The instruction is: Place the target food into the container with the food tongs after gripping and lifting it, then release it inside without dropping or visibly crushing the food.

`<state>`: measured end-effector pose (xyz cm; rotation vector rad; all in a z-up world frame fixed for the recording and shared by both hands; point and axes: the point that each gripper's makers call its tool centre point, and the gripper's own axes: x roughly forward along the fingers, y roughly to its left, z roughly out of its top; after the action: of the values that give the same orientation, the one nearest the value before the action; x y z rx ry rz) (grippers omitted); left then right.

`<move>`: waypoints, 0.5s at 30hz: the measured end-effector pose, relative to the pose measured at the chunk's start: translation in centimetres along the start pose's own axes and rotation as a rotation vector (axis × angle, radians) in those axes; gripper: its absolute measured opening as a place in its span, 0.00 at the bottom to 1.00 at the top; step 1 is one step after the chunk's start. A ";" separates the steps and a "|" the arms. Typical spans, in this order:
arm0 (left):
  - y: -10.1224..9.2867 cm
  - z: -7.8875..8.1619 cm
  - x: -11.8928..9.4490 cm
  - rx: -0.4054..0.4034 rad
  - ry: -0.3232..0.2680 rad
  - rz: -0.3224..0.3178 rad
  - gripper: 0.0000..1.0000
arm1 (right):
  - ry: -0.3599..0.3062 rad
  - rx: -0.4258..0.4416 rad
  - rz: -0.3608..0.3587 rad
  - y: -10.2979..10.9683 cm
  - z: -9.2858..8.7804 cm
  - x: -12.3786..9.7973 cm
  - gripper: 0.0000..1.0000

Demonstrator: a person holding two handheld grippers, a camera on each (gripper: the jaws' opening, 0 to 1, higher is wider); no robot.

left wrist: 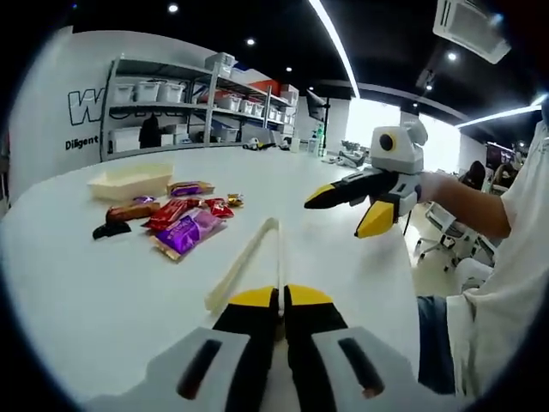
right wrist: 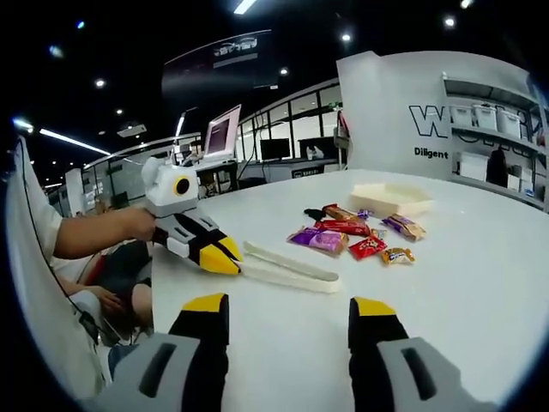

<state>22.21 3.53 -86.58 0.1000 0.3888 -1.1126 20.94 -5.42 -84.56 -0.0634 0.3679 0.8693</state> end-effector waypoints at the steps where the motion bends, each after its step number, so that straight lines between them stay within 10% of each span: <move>1: -0.1 0.1 0.0 0.007 -0.006 -0.006 0.02 | 0.003 -0.002 0.002 0.0 0.0 0.0 0.52; 8: -0.1 1.8 -0.9 -0.025 -0.088 -0.009 0.01 | 0.006 0.000 0.010 0.3 0.0 0.3 0.51; 15: -3.0 5.3 -2.2 -0.095 -0.210 -0.144 0.02 | -0.084 0.078 0.078 1.4 1.4 0.5 0.53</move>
<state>20.04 2.61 -80.53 -0.1302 0.2632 -1.2314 20.55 -3.90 -83.29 0.0602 0.3271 0.9311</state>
